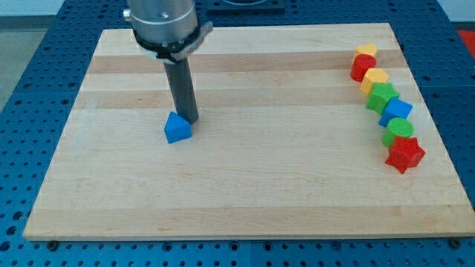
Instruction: Move the blue triangle towards the bottom right side of the board
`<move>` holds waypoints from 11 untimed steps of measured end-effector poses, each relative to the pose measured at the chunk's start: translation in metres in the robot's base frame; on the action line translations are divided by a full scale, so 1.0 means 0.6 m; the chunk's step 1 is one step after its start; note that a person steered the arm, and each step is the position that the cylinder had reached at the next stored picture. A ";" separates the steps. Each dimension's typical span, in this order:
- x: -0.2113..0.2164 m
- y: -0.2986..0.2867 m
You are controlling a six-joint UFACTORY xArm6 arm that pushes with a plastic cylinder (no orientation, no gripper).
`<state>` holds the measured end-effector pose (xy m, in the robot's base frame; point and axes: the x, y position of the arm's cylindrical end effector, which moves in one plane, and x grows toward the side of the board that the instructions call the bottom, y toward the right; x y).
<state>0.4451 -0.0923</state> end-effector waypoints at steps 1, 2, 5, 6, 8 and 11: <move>0.057 0.025; 0.095 0.040; -0.070 -0.053; -0.028 -0.157; 0.067 -0.042; 0.136 0.181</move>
<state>0.5269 0.0161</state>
